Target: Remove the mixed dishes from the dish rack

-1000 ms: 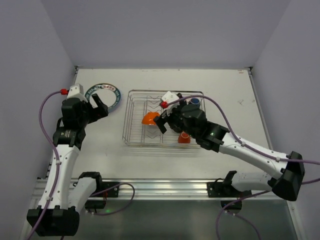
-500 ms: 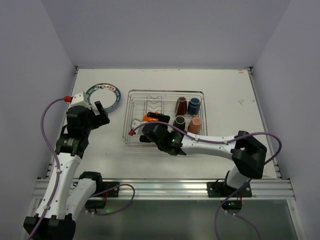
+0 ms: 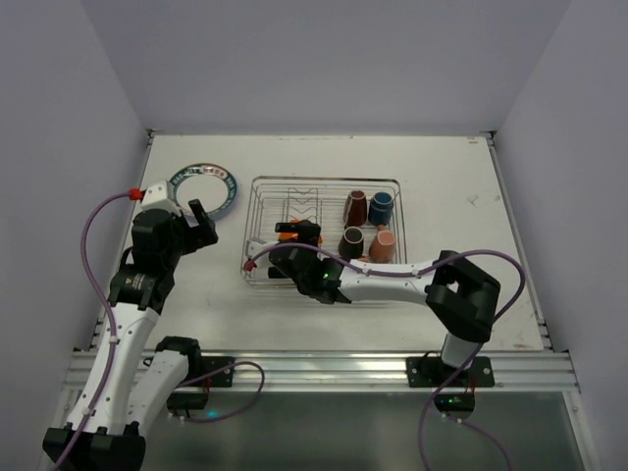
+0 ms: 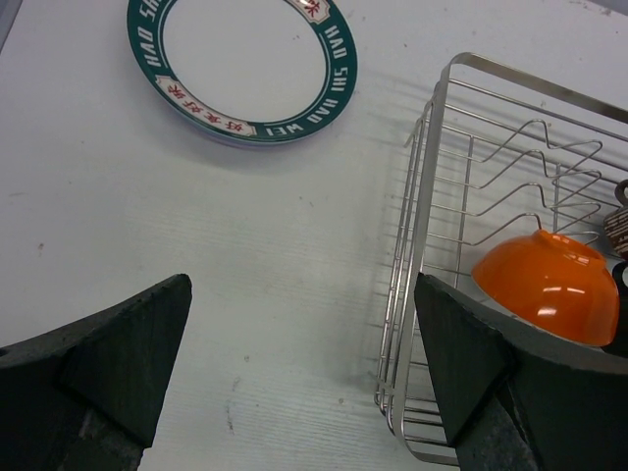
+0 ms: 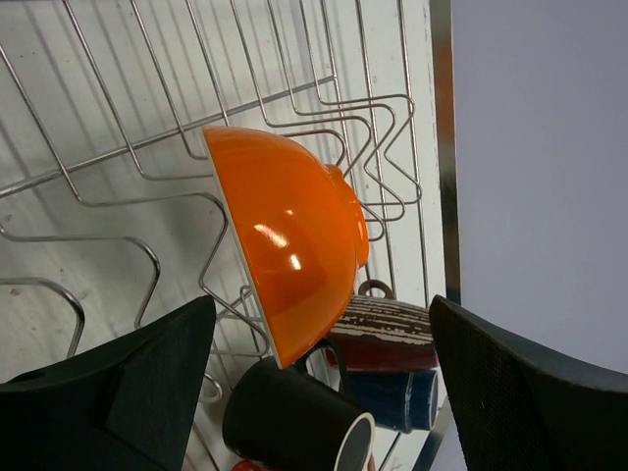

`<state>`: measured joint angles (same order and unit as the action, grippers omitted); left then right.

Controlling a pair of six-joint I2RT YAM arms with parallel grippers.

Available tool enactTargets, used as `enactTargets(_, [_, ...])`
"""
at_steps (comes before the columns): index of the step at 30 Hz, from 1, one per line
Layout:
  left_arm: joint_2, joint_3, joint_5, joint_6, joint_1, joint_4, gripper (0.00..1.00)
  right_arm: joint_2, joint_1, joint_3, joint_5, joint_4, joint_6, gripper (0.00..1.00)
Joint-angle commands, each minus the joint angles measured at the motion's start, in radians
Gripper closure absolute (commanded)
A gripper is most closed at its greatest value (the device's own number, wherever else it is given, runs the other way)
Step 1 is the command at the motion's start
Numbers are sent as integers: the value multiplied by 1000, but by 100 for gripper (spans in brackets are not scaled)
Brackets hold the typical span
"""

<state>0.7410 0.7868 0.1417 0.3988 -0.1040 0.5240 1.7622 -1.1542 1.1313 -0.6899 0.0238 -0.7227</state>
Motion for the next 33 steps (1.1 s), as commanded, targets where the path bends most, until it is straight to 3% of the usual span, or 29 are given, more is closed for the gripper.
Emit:
enactTargets(1, [-9, -11, -2, -26, -14, -38, 0, 22, 25, 36, -28, 110, -90, 9])
enactTargets(12, [-9, -11, -8, -31, -22, -39, 0, 69, 71, 36, -31, 200, -150, 12])
enactTargets(21, [-9, -9, -21, -35, -25, -42, 0, 82, 73, -4, -45, 361, -248, 24])
enactTargets(33, [-14, -9, -25, -35, -30, -45, 0, 60, 74, -45, -46, 464, -293, 27])
